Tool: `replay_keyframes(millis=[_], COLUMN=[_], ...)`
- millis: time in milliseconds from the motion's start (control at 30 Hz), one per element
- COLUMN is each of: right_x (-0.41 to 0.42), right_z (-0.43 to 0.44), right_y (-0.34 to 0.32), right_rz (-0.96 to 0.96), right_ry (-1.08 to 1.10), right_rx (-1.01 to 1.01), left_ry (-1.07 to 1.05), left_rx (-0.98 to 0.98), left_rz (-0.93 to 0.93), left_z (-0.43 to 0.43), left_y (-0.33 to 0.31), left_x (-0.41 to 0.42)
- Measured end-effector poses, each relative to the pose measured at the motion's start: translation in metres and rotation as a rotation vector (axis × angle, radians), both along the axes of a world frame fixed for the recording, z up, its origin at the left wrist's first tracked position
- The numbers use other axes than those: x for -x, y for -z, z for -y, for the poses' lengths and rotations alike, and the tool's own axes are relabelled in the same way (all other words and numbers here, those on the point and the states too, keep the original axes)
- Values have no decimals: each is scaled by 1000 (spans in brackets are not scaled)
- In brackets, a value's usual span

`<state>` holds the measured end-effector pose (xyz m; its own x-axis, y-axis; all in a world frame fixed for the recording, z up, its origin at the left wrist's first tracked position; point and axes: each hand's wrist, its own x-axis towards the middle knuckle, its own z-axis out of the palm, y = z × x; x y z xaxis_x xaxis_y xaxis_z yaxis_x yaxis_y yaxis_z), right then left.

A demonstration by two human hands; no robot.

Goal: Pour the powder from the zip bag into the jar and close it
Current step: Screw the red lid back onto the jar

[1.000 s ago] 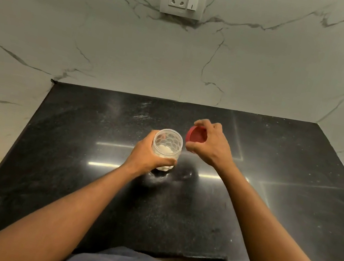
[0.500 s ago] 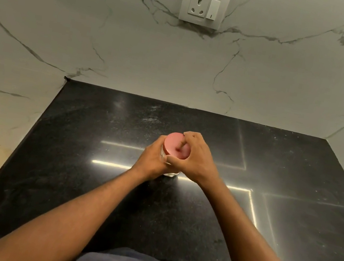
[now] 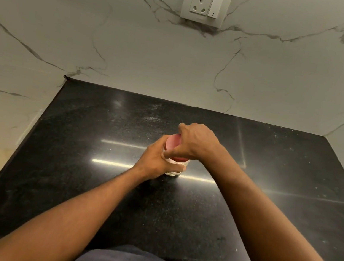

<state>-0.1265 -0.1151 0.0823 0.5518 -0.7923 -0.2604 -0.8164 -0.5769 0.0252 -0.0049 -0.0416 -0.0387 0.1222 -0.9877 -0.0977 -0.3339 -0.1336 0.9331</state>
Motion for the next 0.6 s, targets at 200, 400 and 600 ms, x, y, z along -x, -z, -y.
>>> replay_keyframes(millis=[200, 400, 600], right_x=[5, 14, -1], right_z=[-3, -6, -7], right_y=[4, 4, -1], right_rz=[-129, -7, -73], right_ry=[-13, -245, -20], right_rx=[134, -111, 129], left_ry=[41, 29, 29], left_rx=[-16, -14, 6], left_rz=[-25, -18, -24], left_z=[0, -1, 1], left_y=[-2, 2, 3], left_x=[-5, -5, -4])
